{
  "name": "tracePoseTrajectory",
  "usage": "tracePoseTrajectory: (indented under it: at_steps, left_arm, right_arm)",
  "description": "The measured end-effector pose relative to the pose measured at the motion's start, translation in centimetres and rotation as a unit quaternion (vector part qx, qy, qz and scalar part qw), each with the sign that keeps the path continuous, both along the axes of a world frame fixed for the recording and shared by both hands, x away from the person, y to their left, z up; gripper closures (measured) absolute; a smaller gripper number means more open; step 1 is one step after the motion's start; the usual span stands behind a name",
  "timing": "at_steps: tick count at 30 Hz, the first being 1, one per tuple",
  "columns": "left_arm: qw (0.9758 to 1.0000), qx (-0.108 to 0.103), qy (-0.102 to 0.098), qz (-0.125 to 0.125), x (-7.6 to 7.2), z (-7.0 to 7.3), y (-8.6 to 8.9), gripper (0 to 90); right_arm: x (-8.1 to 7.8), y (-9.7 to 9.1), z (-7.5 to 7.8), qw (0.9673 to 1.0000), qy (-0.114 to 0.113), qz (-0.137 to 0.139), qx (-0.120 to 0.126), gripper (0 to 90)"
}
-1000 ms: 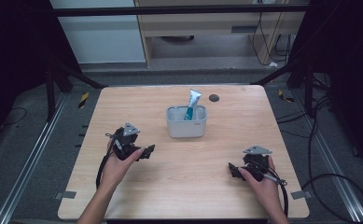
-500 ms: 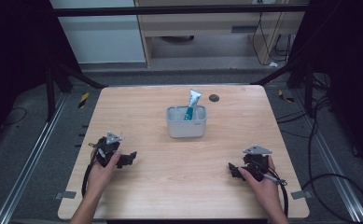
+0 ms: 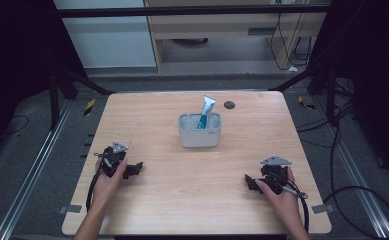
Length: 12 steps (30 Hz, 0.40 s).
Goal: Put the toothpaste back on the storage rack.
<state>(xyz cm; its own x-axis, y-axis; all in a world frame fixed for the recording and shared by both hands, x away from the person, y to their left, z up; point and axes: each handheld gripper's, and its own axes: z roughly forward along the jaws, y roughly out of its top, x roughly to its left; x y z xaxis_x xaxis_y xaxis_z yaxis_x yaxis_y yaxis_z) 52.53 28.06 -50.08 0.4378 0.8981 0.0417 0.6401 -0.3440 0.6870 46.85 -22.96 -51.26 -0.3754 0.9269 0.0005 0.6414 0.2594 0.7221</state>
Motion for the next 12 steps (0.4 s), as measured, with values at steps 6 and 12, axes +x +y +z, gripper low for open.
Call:
tracePoseTrajectory:
  at_steps: [6,12]
  left_arm:
    - [0.9999,-0.006,-0.015,0.002,0.34,-0.46,0.69,2.2]
    - [0.9997,-0.017,-0.014,-0.006,0.58,-0.69,0.96,0.3]
  right_arm:
    - [0.0,0.0,0.0,1.0,0.0,0.0,0.0,0.5]
    - [0.15,0.05,0.0,0.9999,0.0,-0.017,0.001,0.3]
